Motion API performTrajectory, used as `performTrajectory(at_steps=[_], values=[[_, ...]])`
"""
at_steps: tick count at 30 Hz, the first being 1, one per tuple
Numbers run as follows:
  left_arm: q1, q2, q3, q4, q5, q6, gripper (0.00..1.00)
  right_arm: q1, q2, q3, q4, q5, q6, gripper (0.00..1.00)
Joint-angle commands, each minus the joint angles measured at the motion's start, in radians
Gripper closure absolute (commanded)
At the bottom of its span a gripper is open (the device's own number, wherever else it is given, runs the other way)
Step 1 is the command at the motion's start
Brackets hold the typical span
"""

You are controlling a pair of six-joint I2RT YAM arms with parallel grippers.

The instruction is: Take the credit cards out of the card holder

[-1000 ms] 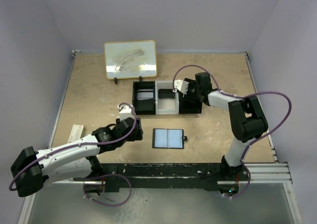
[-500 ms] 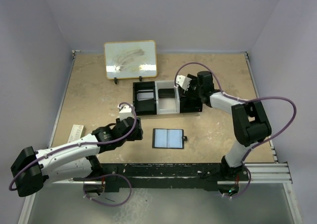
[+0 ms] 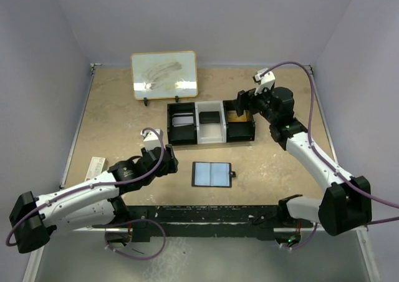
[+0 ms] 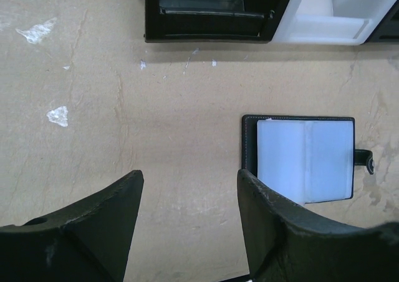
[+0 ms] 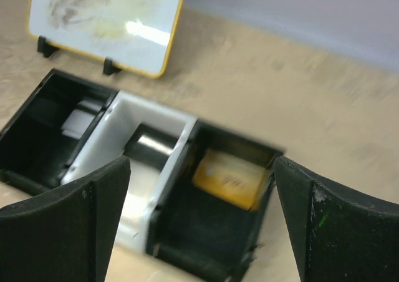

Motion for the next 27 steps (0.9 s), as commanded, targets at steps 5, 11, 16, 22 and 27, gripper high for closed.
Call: performTrajectory(at_steps=[5,11,16,22,27], values=[[0.005,-0.089,0.025,-0.055,-0.115,-0.073,0.41,-0.005,-0.150,-0.220,0.001,-0.114,0.504,0.00],[0.004,-0.109,0.016,-0.081,-0.132,-0.097,0.40,0.015,-0.215,-0.335,0.063,-0.187,0.678,0.05],[0.004,-0.116,0.015,-0.098,-0.169,-0.119,0.41,0.248,-0.256,-0.319,-0.133,0.136,0.716,0.08],[0.004,-0.128,0.012,-0.098,-0.177,-0.140,0.41,0.441,-0.270,-0.311,-0.297,0.380,0.816,0.18],[0.004,-0.139,0.003,-0.104,-0.179,-0.142,0.39,0.596,-0.160,-0.253,-0.382,0.492,0.878,0.25]])
